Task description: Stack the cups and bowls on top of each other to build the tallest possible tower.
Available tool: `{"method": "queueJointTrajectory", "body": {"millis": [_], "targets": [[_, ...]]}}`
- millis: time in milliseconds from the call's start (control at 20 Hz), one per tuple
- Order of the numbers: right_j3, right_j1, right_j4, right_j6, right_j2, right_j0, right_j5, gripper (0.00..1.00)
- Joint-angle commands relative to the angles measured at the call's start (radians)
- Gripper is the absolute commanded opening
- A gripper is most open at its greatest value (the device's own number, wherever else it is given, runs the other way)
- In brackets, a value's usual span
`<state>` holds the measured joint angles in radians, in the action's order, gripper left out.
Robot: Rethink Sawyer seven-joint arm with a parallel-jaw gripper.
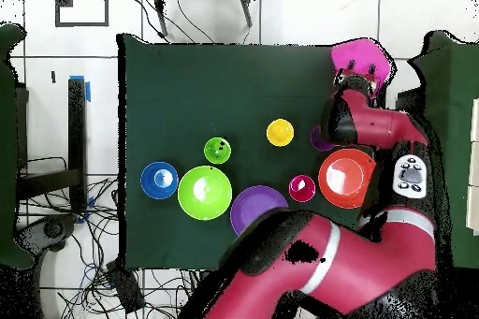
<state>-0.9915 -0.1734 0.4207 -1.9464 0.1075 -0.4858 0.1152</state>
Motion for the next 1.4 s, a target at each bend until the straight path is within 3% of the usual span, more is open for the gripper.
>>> {"method": "queueJointTrajectory", "body": {"millis": [50,300,600,850,1050,1400], "targets": [[-0.159,-0.103,0.074,0.068,-0.261,-0.043,-0.194,1.0],[-0.181,-0.144,0.045,0.05,-0.261,-0.042,-0.234,1.0],[-0.169,-0.144,0.022,-0.004,-0.204,0.004,-0.234,1.0],[-0.173,-0.145,0.036,0.019,-0.231,-0.011,-0.239,1.0],[-0.165,-0.113,0.05,0.04,-0.285,-0.051,-0.231,1.0],[-0.074,-0.009,0.027,0.013,-0.27,-0.038,-0.234,1.0]]}}
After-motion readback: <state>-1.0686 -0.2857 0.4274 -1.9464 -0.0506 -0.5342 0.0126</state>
